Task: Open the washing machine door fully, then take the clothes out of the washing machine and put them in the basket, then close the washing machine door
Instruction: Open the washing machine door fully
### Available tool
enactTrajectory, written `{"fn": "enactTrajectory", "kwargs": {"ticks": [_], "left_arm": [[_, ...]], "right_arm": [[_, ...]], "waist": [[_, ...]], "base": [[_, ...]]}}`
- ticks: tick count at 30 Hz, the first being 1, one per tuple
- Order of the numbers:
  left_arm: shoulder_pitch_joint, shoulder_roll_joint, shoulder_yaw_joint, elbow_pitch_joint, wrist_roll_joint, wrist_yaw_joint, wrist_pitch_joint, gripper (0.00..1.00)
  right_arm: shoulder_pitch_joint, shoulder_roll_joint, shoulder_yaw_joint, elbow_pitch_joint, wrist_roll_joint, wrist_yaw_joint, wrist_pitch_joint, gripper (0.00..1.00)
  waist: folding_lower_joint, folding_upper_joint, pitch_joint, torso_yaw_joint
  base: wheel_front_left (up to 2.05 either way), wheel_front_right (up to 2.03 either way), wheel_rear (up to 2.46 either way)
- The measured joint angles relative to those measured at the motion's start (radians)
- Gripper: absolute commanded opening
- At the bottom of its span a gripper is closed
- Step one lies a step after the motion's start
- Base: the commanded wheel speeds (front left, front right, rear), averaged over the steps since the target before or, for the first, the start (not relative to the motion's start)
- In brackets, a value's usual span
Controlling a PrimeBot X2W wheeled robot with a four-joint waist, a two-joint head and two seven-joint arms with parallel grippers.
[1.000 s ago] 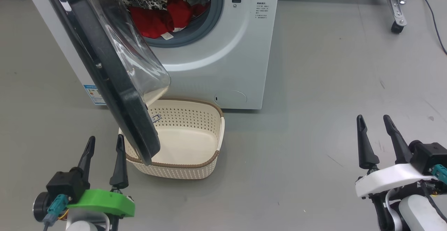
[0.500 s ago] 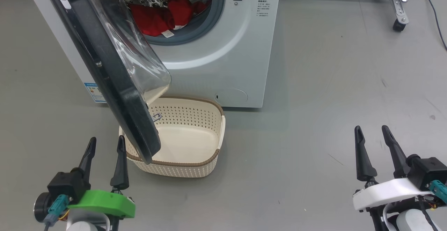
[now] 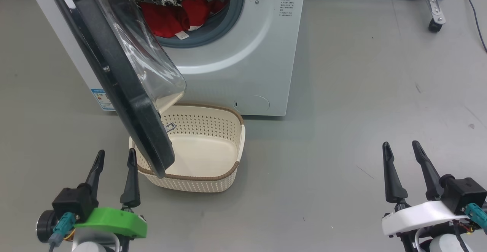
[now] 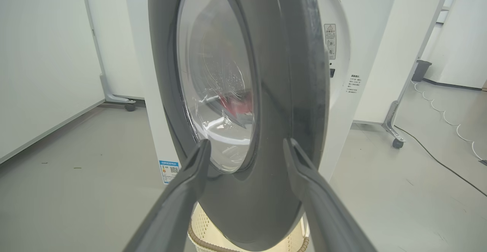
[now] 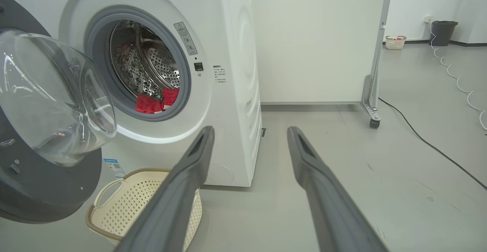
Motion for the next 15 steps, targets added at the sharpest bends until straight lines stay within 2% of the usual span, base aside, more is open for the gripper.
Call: {"fn": "enactTrajectory", "kwargs": {"ticks": [15], "left_arm": [[0.0,-0.002,0.001,0.007,0.004,-0.008,0.0,1.0]], "right_arm": [[0.034,0.029,-0.028,-0.003,-0.034,0.026,0.0,1.0]], "waist": [[0.0,0.0,-0.007,0.001]], "base": [[0.0,0.0,0.0]]}}
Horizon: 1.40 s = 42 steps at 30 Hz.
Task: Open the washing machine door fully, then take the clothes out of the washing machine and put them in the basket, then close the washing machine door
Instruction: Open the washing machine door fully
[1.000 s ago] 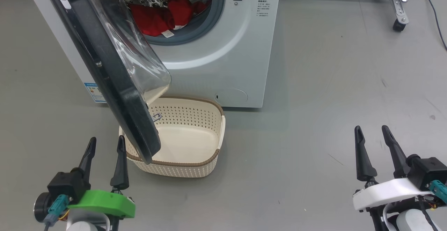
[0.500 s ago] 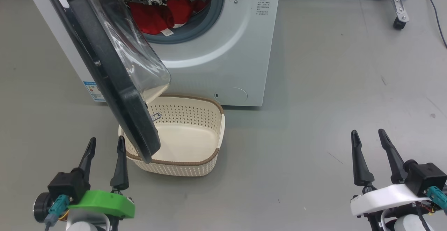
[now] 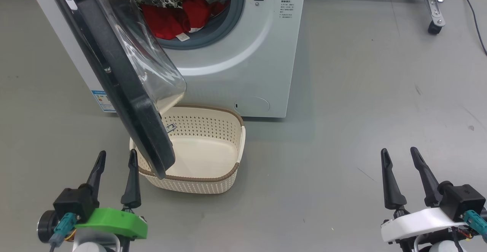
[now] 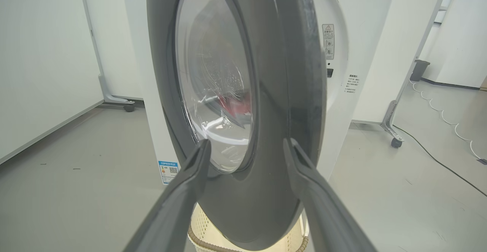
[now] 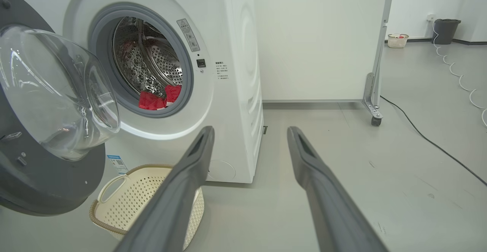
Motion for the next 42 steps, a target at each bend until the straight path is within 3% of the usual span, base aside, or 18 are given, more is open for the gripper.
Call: {"fn": "enactTrajectory", "kwargs": {"ticks": [9,10,11,12,30,42], "left_arm": [[0.0,0.0,0.0,0.002,0.001,0.0,0.0,1.0],[0.0,0.0,0.0,0.003,0.001,0.0,0.0,0.96],[0.0,0.0,-0.001,0.004,0.001,0.0,0.0,0.36],[0.0,-0.001,-0.002,0.004,0.004,0.0,0.0,0.0],[0.0,-0.001,-0.001,-0.009,0.026,-0.002,0.0,0.0],[-0.037,-0.002,0.064,-0.116,0.034,-0.002,0.0,0.0]], "right_arm": [[0.002,0.015,-0.014,0.0,-0.016,0.019,0.0,1.0],[0.003,0.016,-0.015,0.0,-0.017,0.02,0.0,1.0],[0.004,0.017,-0.017,0.0,-0.018,0.021,0.0,1.0],[0.004,0.018,-0.02,0.0,-0.021,0.021,0.0,1.0],[0.018,0.044,-0.044,0.006,-0.051,0.053,0.0,1.0],[0.018,0.072,-0.061,0.011,-0.064,0.071,0.0,1.0]], "waist": [[0.0,0.0,0.004,0.0],[0.0,0.0,0.005,0.0],[0.0,0.0,0.005,-0.001],[0.0,0.0,0.005,-0.001],[0.0,0.0,0.004,0.001],[0.0001,0.0,0.003,-0.002]], "base": [[0.0,0.0,0.0],[0.0,0.0,0.0],[0.0,0.0,0.0],[0.0,0.0,0.0],[0.0,0.0,0.0],[0.0,0.0,0.0]]}}
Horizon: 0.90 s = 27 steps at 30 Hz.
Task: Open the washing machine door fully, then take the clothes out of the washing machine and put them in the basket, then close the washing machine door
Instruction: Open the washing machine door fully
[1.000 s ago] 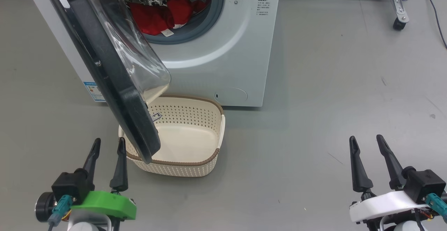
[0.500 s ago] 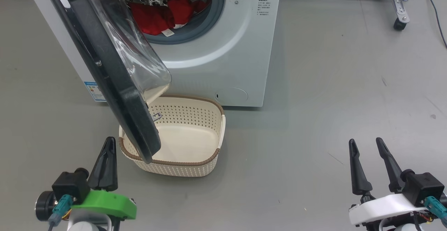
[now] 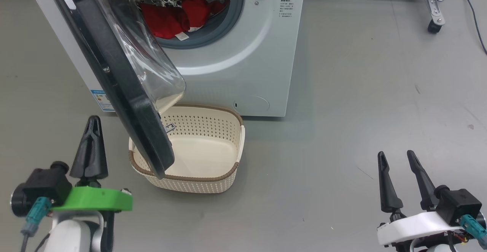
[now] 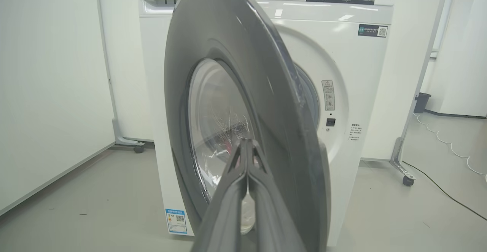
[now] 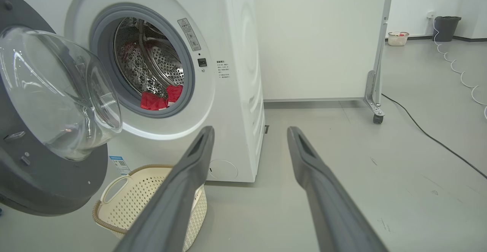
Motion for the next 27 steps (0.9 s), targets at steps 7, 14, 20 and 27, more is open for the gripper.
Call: {"fn": "enactTrajectory", "kwargs": {"ticks": [7,14,20,27], "left_arm": [[-0.087,-0.003,0.045,-0.08,-0.002,-0.007,-0.005,0.0],[-0.156,0.0,0.067,-0.143,0.001,-0.007,-0.005,0.0],[-0.2,0.0,0.063,-0.183,0.002,-0.008,-0.005,0.0],[-0.228,-0.001,0.006,-0.197,0.005,-0.009,-0.006,0.0]], "right_arm": [[0.0,0.015,-0.008,0.006,-0.007,0.011,0.0,1.0],[-0.001,0.023,-0.015,0.014,-0.016,0.022,0.0,1.0],[-0.001,0.027,-0.018,0.022,-0.031,0.026,0.0,1.0],[-0.001,0.039,-0.023,0.028,-0.044,0.037,0.0,1.0]], "waist": [[0.0,0.0,0.0,-0.005],[0.0,0.0,-0.003,-0.014],[0.0,0.0,-0.006,-0.021],[0.0,0.0,-0.009,-0.028]], "base": [[0.0,0.0,0.0],[0.0,0.0,0.0],[0.0,0.0,0.0],[0.0,0.0,0.0]]}}
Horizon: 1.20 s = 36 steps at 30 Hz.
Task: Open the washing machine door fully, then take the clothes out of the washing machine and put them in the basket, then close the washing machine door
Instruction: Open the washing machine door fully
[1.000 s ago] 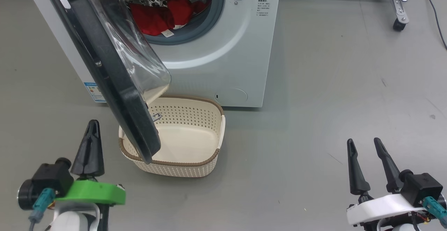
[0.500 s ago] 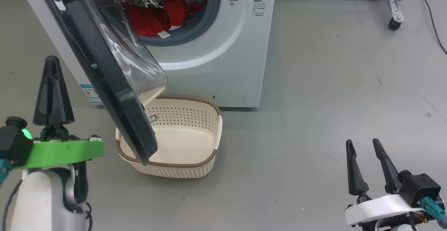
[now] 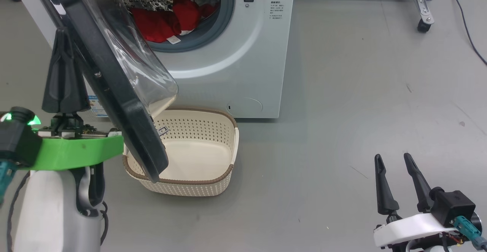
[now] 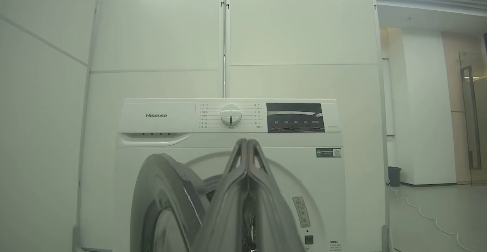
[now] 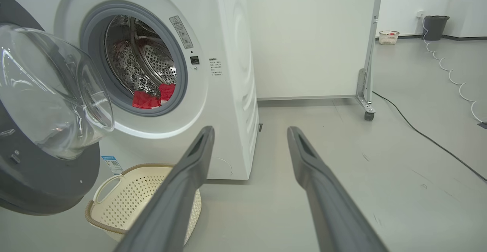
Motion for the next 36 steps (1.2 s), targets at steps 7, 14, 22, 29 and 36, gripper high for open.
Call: {"fn": "enactTrajectory", "kwargs": {"ticks": [7,14,22,29,36], "left_arm": [[0.0,-0.001,-0.058,0.022,0.004,-0.007,0.001,0.0],[0.016,-0.001,-0.144,0.08,0.004,-0.008,0.038,0.0],[0.064,-0.001,-0.198,0.151,-0.013,-0.008,0.073,0.0],[0.084,0.0,-0.228,0.224,-0.015,-0.008,0.11,0.0],[0.096,0.0,-0.234,0.313,-0.014,-0.008,0.144,0.0]], "right_arm": [[-0.001,0.022,0.009,0.011,-0.003,0.015,0.0,1.0],[-0.002,0.034,0.006,0.02,-0.005,0.022,0.0,1.0],[-0.003,0.04,-0.003,0.026,-0.012,0.028,0.0,1.0],[-0.006,0.044,-0.006,0.03,-0.021,0.033,0.0,1.0],[-0.018,0.048,-0.015,0.033,-0.023,0.041,0.0,1.0]], "waist": [[0.0,0.0,-0.002,-0.016],[0.0,0.0,0.0,-0.038],[0.0,0.0,0.006,-0.058],[0.0,0.0,0.019,-0.075],[0.0,0.0,0.031,-0.091]], "base": [[0.0,0.0,0.0],[0.0,0.0,0.0],[0.0,0.0,0.0],[0.0,0.0,0.0],[0.0,0.0,0.0]]}}
